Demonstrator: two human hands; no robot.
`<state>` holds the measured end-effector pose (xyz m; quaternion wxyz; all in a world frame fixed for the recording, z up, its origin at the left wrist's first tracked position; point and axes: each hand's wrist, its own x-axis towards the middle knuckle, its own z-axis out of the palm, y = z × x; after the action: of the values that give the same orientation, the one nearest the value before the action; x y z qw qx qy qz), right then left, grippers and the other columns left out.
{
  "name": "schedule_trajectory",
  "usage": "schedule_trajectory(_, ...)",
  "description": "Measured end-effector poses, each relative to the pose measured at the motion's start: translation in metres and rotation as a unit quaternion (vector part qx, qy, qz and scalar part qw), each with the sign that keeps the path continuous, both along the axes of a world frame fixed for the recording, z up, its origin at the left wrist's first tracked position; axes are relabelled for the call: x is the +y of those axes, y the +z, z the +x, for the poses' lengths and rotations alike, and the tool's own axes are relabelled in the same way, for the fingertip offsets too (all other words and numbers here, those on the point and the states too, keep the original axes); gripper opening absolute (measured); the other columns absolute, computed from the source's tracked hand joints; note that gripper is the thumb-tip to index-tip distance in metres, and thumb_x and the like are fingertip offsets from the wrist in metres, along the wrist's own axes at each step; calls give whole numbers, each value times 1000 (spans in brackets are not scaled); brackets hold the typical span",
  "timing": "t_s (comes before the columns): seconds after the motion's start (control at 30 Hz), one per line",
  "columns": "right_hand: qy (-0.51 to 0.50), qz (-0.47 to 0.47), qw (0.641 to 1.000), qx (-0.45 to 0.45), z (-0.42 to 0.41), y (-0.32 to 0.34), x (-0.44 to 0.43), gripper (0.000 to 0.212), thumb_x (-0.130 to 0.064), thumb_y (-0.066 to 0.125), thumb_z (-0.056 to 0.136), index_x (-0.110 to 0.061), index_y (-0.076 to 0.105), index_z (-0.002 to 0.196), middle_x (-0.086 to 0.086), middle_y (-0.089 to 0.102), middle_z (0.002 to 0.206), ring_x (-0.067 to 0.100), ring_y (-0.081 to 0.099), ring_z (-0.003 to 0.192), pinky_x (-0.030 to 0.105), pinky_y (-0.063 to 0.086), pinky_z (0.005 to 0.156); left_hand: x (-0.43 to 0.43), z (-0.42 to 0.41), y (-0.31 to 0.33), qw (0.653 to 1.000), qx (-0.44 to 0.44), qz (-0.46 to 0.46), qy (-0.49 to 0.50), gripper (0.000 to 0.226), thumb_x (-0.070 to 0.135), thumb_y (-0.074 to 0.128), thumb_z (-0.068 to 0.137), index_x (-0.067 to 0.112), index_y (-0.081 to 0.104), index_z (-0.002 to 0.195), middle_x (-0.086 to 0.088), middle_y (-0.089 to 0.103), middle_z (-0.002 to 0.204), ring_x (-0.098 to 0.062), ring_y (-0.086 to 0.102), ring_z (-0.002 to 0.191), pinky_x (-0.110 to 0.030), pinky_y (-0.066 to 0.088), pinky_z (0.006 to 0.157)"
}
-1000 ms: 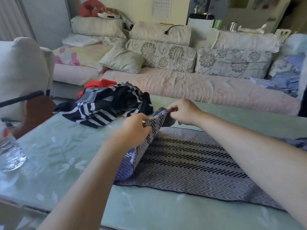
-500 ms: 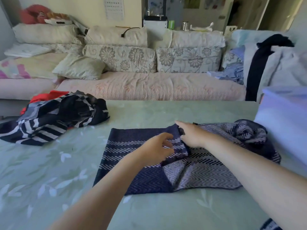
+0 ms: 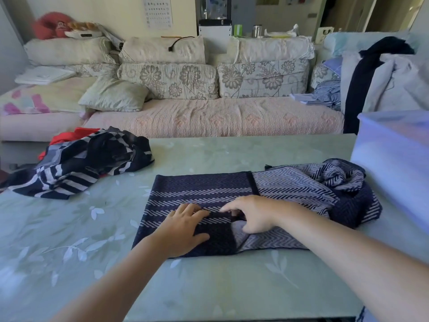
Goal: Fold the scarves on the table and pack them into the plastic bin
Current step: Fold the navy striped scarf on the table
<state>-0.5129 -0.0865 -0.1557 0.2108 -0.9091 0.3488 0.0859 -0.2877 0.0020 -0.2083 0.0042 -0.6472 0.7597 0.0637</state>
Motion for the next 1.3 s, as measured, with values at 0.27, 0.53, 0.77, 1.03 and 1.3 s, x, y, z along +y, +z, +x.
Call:
schedule_trajectory(0.27,-19,-18,999,25,-25,9,7,23,-8,66,70,-27,74,80,-27,64,68,-6,59,69,15,44,62,22,15,-7,998,0,66,12,79,80,17,83,47,-3,153,13,-12,162,-11,-16,149,-36,-8,121)
schedule_trajectory(0.53,-69,12,996,55,-32,12,10,15,-22,59,79,-23,74,76,-9,71,77,11,65,76,33,53,69,0,-8,14,1000,-13,-18,10,51,52,42,98,29,42,143,5,31,155,-18,25,143,-38,23,116)
schedule_trajectory(0.77,-117,-172,977,-39,-17,-18,-35,26,-24,50,93,-32,63,114,-2,53,130,20,48,124,37,40,103,-29,-61,-6,999,7,-22,-48,73,64,34,96,31,10,156,4,1,164,-18,-4,151,-44,3,122)
schedule_trajectory(1.03,-141,-130,980,61,-11,-56,-84,71,-65,25,99,-37,-4,158,-1,-11,167,18,-10,153,47,0,123,-36,-68,-22,996,6,51,-76,80,76,24,89,39,-4,155,8,-18,162,-13,-23,147,-49,-10,120)
schedule_trajectory(1.3,-157,-204,964,62,13,-49,-90,71,-69,28,95,-31,23,155,2,26,161,24,21,149,52,14,119,-32,-3,11,989,140,-43,26,50,45,45,100,30,38,147,9,41,149,-15,41,134,-33,39,107)
